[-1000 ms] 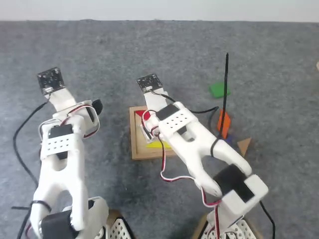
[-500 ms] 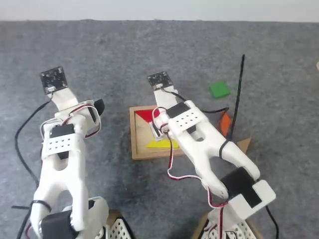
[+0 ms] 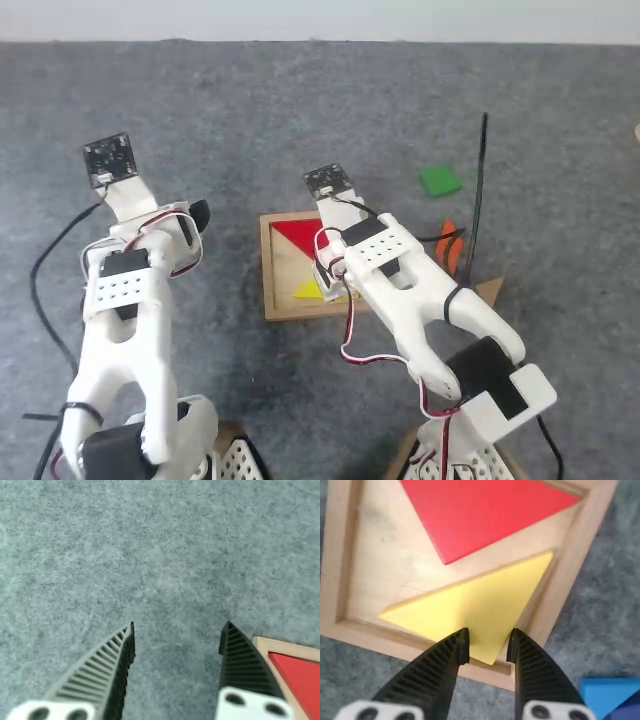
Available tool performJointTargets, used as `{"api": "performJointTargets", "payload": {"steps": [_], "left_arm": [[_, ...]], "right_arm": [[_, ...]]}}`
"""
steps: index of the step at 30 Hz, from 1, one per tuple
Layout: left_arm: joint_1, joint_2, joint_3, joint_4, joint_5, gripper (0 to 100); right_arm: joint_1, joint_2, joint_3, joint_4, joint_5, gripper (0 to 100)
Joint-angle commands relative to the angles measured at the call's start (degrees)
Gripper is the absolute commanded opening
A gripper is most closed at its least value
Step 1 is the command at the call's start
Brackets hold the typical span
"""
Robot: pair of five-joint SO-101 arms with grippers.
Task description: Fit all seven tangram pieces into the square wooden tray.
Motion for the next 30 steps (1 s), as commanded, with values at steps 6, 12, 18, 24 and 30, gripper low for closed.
{"api": "performJointTargets", "payload": {"steps": [6, 12, 18, 24, 30], "left_arm": [[0.6, -0.1, -2.5, -1.1, -0.7, 27], [0.6, -0.1, -2.5, -1.1, -0.7, 27], [0.6, -0.1, -2.5, -1.2, -0.8, 27], [0.7, 0.0, -2.5, -1.2, -0.8, 27], [0.3, 0.0, -2.5, -1.3, -0.8, 27]], "right_arm": [[-3.1, 8.8, -10.2, 6.6, 11.4, 13.9], [-3.3, 12.3, -15.8, 7.3, 11.5, 2.9], [-10.4, 9.3, -13.5, 0.0, 11.9, 4.6], [-16.3, 6.8, -9.0, -7.4, 12.0, 6.7], [-14.5, 1.9, -4.0, -13.9, 10.8, 10.7]]}}
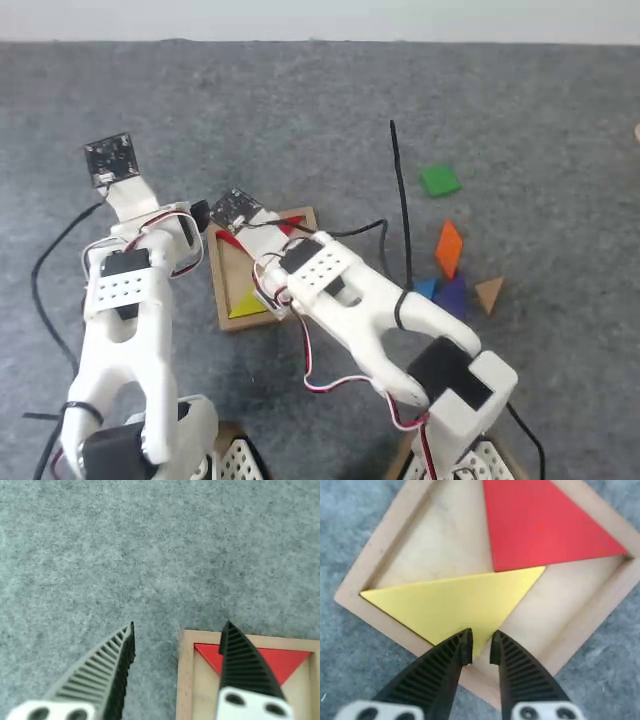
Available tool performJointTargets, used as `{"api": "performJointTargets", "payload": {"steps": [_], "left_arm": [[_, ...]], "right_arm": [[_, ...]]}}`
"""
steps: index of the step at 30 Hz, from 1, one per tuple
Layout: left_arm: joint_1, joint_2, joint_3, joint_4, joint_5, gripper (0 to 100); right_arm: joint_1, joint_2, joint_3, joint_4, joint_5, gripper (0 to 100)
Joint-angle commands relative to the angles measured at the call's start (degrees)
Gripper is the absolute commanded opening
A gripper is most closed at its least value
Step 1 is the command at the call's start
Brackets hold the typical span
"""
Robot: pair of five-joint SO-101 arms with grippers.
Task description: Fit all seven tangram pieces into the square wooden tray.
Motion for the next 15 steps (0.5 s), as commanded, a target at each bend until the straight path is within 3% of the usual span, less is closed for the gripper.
{"api": "performJointTargets", "payload": {"steps": [1, 5, 10, 15], "left_arm": [[-0.2, -0.1, -2.7, -1.3, -0.5, 27], [-1.9, -0.1, -2.9, -1.3, -0.4, 27], [-5.5, -0.1, -4.9, -0.6, -0.5, 27], [-8.8, 0.0, -9.1, 5.9, -0.7, 26]], "right_arm": [[-1.0, -5.4, 3.5, -6.5, -1.0, 11.5], [-2.2, -10.1, 8.7, -13.4, -1.4, 13.2], [-3.4, -10.8, 10.2, -14.6, -1.4, 13.4], [-3.6, -10.6, 10.2, -14.6, -1.4, 13.4]]}}
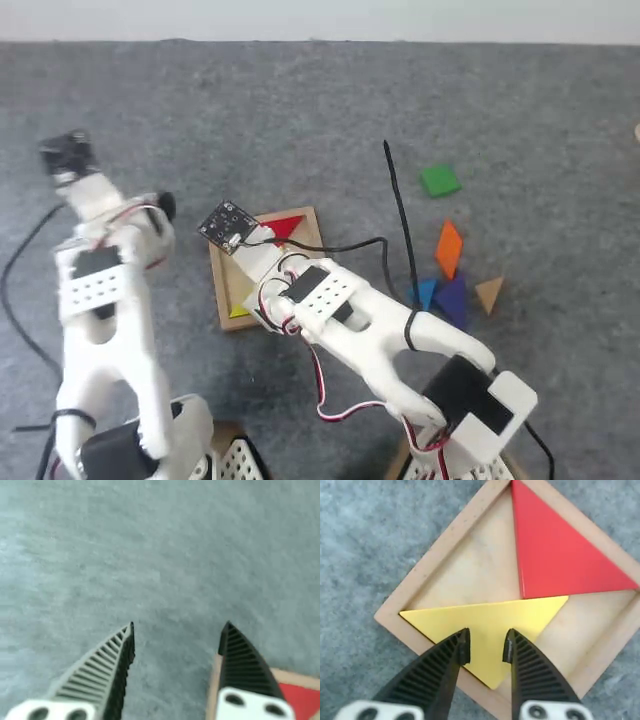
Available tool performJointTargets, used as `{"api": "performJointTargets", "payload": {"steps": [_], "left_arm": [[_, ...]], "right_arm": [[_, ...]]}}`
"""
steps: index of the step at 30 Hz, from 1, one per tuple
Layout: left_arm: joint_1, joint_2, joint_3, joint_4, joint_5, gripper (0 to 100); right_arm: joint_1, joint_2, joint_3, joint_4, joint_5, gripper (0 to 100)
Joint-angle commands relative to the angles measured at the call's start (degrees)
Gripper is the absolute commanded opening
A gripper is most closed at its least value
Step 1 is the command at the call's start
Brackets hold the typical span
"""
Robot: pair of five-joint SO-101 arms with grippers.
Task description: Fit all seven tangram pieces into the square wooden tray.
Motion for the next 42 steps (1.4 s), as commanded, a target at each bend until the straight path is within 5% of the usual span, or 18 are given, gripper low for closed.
{"api": "performJointTargets", "payload": {"steps": [1, 6, 12, 17, 26, 30, 34, 37, 42], "left_arm": [[-0.6, -0.1, -4.6, 4.7, -1.2, 26], [1.8, 4.1, -12.5, 17.7, -8.4, 26], [9.3, 24.4, -28.5, 36.3, -18.3, 26], [10.5, 27.5, -31.1, 40.0, -22.4, 26], [20.5, 8.3, -14.8, 36.6, -30.0, 26], [13.6, 4.9, -15.5, 32.5, -22.6, 25], [1.8, 4.0, -18.0, 28.3, -16.2, 13], [-11.7, 4.0, -20.0, 25.1, -15.7, 0], [-31.1, 4.5, -15.7, 13.8, -21.5, 1]], "right_arm": [[-0.7, -3.4, -0.4, -1.1, -0.6, 13.4], [4.4, -3.2, -0.7, 3.8, -1.0, 13.1], [10.2, -4.1, -0.3, 12.5, -0.9, 13.0], [9.4, -5.7, 1.8, 13.9, -0.8, 13.2], [13.6, -9.1, 4.1, 11.2, -0.6, 13.0], [11.8, -4.1, 1.4, 10.2, -0.6, 13.0], [8.8, -3.0, -2.9, 10.0, -1.1, 13.0], [6.2, -3.0, -4.7, 10.0, -1.1, 13.0], [4.4, -3.0, -5.4, 9.6, -0.7, 13.2]]}}
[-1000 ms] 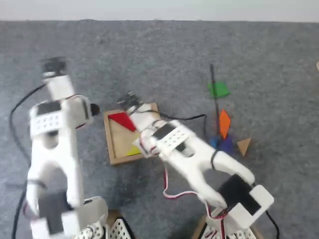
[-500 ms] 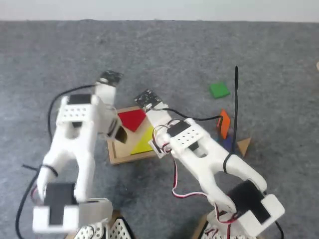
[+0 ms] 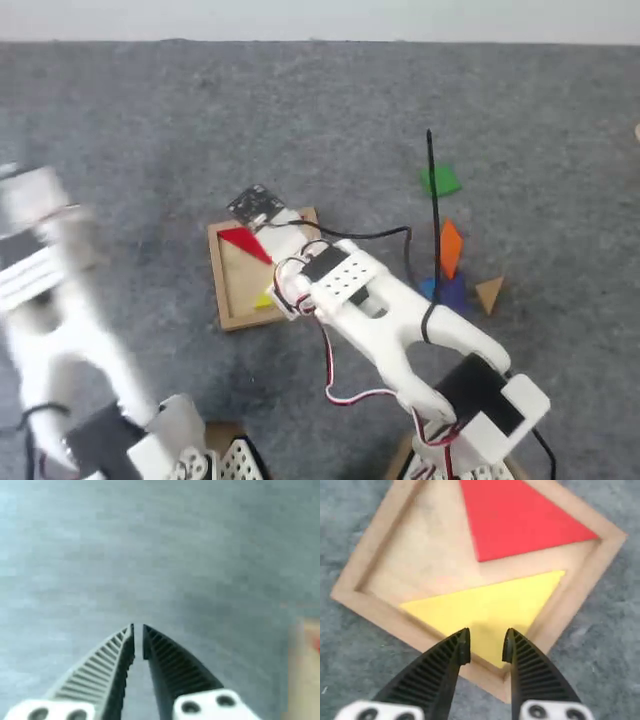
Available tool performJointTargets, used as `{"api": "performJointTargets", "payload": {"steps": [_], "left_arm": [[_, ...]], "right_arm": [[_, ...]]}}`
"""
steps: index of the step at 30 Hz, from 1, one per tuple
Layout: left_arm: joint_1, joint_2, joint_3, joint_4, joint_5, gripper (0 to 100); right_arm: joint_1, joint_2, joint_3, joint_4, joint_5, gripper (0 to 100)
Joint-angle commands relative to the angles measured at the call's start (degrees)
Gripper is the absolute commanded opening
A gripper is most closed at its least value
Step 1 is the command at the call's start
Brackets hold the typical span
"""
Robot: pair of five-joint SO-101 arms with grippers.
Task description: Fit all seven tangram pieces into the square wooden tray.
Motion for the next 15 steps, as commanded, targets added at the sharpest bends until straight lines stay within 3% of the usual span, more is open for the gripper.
{"api": "performJointTargets", "payload": {"steps": [1, 8, 12, 15], "left_arm": [[-12.6, -2.3, 2.9, -8.4, -4.8, 1], [-18.1, -2.4, 16.8, -26.4, -5.1, 1], [-15.6, -2.4, 15.7, -21.4, 0.6, 5], [-11.4, -2.4, 13.3, -14.2, 3.3, 14]], "right_arm": [[-0.7, -0.2, -3.9, -1.4, -0.1, 13.2], [-1.1, 2.1, -4.4, -7.9, -0.3, 13.4], [-0.9, 5.4, -5.7, -10.2, -0.3, 15.0], [0.0, 9.5, -8.0, -9.8, -0.3, 24.4]]}}
